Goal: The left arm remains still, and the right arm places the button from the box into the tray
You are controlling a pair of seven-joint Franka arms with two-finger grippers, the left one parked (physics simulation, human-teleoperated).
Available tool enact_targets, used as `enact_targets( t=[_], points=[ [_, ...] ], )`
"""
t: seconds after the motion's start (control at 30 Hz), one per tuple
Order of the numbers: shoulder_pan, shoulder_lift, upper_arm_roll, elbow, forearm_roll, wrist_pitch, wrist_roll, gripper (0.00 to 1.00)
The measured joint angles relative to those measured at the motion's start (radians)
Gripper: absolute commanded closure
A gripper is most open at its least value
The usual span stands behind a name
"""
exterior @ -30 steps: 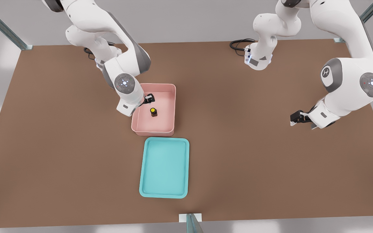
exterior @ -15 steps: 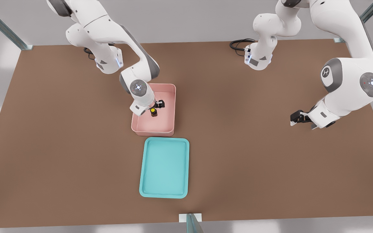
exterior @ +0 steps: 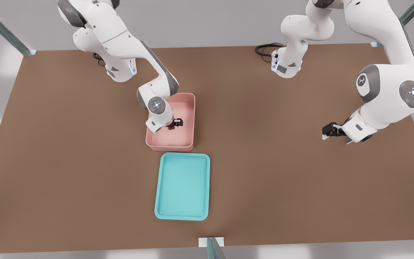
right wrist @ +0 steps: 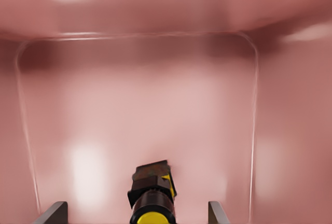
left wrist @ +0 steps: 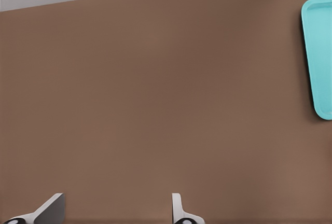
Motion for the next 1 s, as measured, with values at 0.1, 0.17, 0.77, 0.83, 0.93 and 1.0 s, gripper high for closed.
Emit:
enact_targets(
  t=[0.1,0.17,0.77,0.83,0.93,1.0],
  points=[
    [0.000,0.015,0.000,-0.004,-0.001,0.009,0.012,0.00],
    [0.004,0.013,0.002,-0.024,-0.002,0.013,0.020,0.00],
    [0.011,0.015,0.003,-0.053,0.001,0.050,0.061,0.14],
    [0.010,0.015,0.002,-0.054,0.002,0.052,0.063,0.37],
    [0.009,0.016,0.002,-0.052,0.002,0.055,0.065,0.53],
    [0.009,0.014,0.001,-0.052,0.005,0.056,0.065,0.57]
  ],
)
